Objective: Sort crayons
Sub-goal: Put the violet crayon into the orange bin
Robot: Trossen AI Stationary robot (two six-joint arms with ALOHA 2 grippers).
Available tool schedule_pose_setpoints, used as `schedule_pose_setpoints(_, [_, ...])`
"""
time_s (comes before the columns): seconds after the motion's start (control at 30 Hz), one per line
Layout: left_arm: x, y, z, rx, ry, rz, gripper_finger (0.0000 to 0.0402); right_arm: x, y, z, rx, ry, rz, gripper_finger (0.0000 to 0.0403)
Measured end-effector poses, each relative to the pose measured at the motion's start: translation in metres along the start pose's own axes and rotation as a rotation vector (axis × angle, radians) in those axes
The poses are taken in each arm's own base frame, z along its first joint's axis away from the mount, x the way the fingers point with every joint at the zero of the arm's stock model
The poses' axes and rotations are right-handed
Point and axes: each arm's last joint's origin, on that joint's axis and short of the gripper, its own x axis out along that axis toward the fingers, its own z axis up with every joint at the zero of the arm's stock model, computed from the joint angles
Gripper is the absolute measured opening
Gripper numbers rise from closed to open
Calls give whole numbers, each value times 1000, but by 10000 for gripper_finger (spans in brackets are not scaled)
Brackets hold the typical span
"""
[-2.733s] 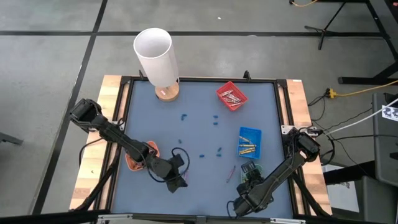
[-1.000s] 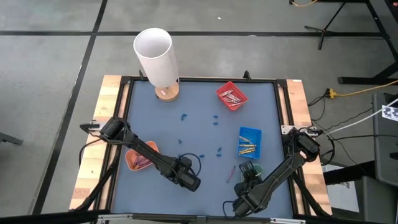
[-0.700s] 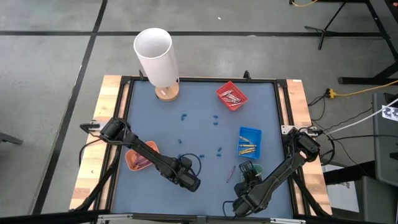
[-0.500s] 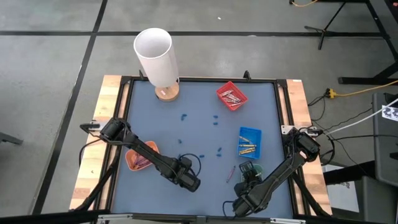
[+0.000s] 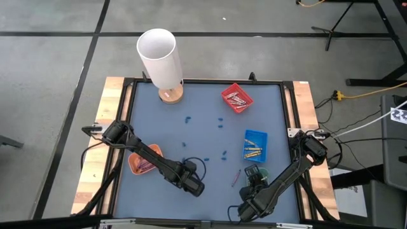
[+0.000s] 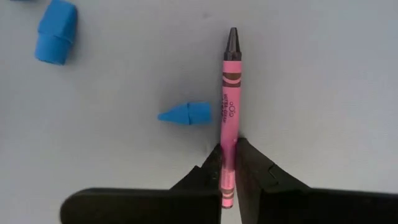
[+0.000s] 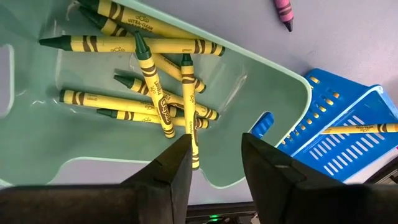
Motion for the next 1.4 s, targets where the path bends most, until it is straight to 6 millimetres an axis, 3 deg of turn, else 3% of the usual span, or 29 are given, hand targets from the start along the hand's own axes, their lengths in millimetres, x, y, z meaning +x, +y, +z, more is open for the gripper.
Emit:
schedule_pose_setpoints(0.27, [-10, 1, 0, 80, 6, -22, 3, 0, 0, 0, 0, 0, 0, 138])
schedule_pose_setpoints(0.67, [-74, 11, 3, 203, -3, -107, 3, 0, 0, 0, 0, -1, -3, 138])
schedule_pose_setpoints(0.83, [-105, 32, 4, 276, 2, -40, 3, 0, -2, 1, -7, -20, -50, 138])
schedule_pose_setpoints(1.07, [-140, 77, 2, 282, 39, 230, 3, 0, -3, 1, -34, -42, -107, 138])
schedule_pose_setpoints(1.2, [-145, 90, -4, 307, 55, 368, 3, 0, -4, 4, -82, -71, -153, 138])
schedule_pose_setpoints(1.4, [-133, 100, -18, 376, 18, 448, 9, 0, -11, 12, -126, -118, -155, 138])
